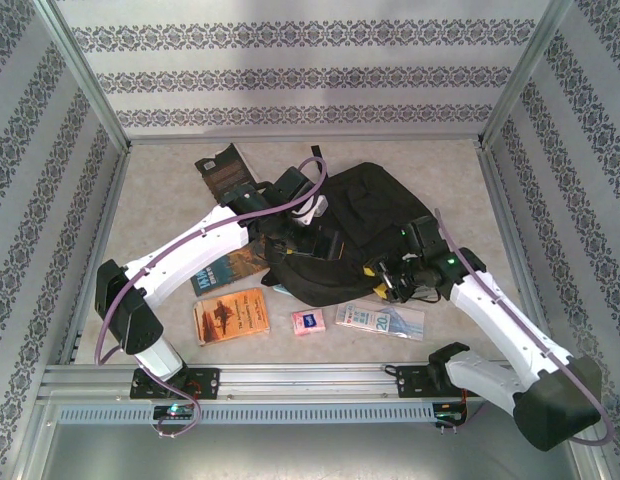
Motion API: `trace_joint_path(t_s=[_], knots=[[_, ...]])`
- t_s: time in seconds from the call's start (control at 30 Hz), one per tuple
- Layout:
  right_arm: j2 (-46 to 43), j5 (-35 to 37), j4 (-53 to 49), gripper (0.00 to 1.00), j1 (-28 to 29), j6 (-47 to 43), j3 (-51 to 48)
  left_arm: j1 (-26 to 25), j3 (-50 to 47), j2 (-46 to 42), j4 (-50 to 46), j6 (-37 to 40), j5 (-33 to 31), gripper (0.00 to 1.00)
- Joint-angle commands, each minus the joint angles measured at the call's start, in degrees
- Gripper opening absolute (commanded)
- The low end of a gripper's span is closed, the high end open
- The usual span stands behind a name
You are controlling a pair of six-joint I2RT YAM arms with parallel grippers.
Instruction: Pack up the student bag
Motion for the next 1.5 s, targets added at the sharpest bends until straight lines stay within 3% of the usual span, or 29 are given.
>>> trace_joint_path(t_s=[0.0,0.2,0.47,0.57,0.67,0.9,1.47], knots=[[1.44,1.73,0.87,0.3,0.68,-1.22,0.75,-0.61,-1.42,-2.26,1.85,-1.37,-0.67,0.89],[0.25,3.56,7.77,0.01,1.27,-3.45,-0.58,-0.61,-0.84,-2.74,2.03,-2.85,-0.65,0.88],[-13.13,14.89,28.47,0.0,5.56,-9.35,-9.11,-0.44,2.67,-1.4,3.68,-8.34,2.69,0.87],[-19.17,22.38,33.18,0.0,8.41,-12.35,-13.83,-0.11,4.56,-0.02,5.21,-11.0,4.26,0.84],[-23.86,25.49,39.87,0.0,9.98,-13.99,-19.27,0.84,6.0,2.0,6.64,-14.13,5.67,0.79],[-29.5,28.3,45.08,0.0,11.34,-15.82,-24.91,2.11,5.24,8.96,14.04,-22.7,15.83,0.59],[-28.51,28.31,49.18,0.0,12.41,-18.13,-27.39,1.96,6.05,17.95,17.35,-27.72,19.48,0.54]])
